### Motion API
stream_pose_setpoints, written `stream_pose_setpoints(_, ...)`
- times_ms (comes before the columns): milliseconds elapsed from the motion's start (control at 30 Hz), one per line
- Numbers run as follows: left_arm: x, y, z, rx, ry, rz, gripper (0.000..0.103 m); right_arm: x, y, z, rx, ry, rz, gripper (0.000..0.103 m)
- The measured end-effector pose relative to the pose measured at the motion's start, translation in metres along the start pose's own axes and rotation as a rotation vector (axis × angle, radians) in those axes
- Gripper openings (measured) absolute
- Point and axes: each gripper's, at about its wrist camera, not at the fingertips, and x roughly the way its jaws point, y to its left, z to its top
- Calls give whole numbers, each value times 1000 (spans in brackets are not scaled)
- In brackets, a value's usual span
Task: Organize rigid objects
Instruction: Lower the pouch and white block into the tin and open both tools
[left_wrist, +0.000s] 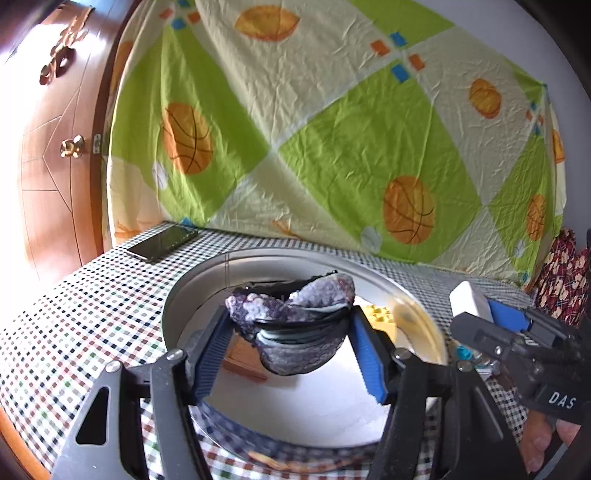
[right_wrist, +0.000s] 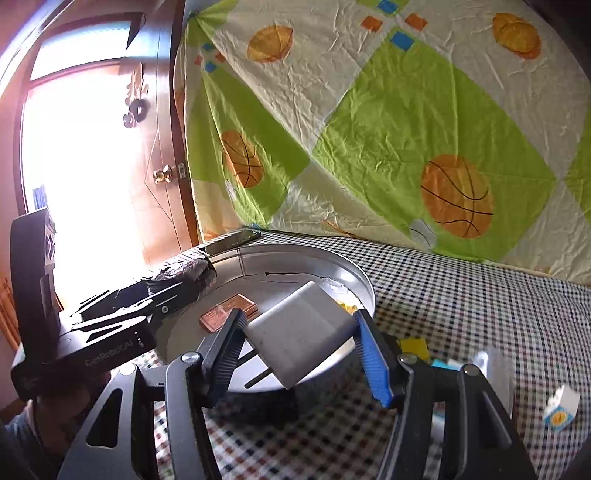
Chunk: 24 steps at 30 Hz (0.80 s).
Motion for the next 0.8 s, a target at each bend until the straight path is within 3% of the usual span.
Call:
stream_pose_setpoints(333, 47, 1, 21, 107, 144, 79, 63, 85, -12, 15, 12, 157, -8, 62)
stream_pose_setpoints(600, 64, 9, 26, 116, 181, 152, 66, 108, -12, 15, 15, 194, 10, 62)
stream_pose_setpoints(633, 63, 10, 25, 112, 180, 157, 66, 107, -12, 15, 17, 185, 11, 66)
stream_pose_setpoints(733, 56, 10, 24, 111, 161, 175, 74, 99, -13, 18, 36, 166, 21, 74)
stream_pose_setpoints(800, 46, 7, 24, 115, 126, 192, 89, 88, -15, 20, 44, 147, 18, 74)
